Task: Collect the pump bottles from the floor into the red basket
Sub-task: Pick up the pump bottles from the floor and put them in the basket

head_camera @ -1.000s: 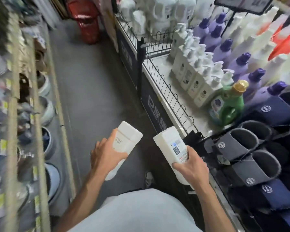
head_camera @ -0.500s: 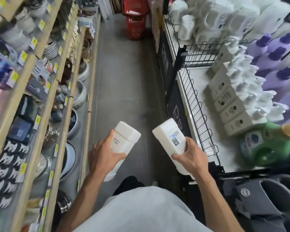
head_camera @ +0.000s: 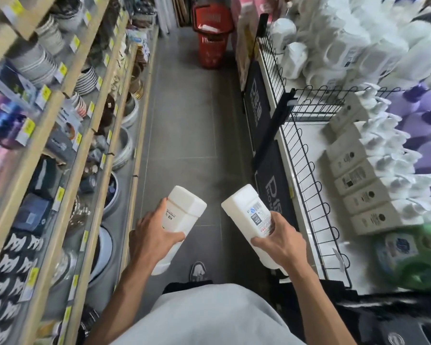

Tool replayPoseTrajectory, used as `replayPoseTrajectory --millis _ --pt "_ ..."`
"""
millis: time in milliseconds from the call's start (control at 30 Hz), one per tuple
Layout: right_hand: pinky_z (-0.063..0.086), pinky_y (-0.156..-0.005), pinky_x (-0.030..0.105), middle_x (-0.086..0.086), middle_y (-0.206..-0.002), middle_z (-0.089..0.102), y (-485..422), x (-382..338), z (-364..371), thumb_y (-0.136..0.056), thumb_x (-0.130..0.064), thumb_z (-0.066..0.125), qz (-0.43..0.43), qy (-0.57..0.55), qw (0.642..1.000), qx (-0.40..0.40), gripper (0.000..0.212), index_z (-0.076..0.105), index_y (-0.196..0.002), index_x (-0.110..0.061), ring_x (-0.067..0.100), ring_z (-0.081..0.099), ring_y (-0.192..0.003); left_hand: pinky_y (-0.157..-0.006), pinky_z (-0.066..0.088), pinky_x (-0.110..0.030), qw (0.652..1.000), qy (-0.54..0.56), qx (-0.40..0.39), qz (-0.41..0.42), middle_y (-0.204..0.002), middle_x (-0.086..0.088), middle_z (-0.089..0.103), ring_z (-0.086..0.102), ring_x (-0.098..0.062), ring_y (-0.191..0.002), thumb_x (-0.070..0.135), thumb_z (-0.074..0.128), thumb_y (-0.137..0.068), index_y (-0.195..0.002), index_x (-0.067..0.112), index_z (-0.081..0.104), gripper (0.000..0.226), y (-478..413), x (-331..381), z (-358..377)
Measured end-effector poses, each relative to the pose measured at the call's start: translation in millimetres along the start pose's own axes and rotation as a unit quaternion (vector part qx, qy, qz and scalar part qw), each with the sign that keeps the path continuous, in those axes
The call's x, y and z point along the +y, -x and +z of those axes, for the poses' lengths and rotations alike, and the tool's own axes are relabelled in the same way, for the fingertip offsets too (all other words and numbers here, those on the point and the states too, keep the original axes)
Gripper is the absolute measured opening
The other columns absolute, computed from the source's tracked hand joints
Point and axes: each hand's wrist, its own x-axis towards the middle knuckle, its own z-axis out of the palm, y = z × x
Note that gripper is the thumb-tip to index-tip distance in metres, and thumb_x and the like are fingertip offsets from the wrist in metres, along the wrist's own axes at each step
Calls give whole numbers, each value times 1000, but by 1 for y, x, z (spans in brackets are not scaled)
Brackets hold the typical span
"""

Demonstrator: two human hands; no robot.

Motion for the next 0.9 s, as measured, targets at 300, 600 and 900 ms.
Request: replayPoseTrajectory --millis 300,600,900 --pt "58 -78 40 -19 -96 64 -46 -47 4 -57 -60 71 -5 14 1000 -13 65 42 -112 -44 11 66 -83 -87 47 -43 1000 15 -3 -12 -125 -1 59 54 -30 -114 44 79 -66 -156 39 25 105 -58 -7 -30" --pt "56 -81 38 -17 -99 65 -125 -83 -5 -59 -57 73 -35 13 999 -38 64 47 -114 -38 15 66 -86 -82 52 -45 999 18 16 -32 -116 -1 60 57 -31 -105 49 76 -60 -152 44 23 106 -121 15 -49" --pt "56 -79 38 -18 -96 63 -211 -123 -36 -58 -58 71 -73 -26 996 -32 62 46 -112 -40 15 66 -85 -82 48 -41 997 12 31 -64 -122 -1 57 53 -29 -110 42 80 -68 -155 42 21 105 -167 44 -67"
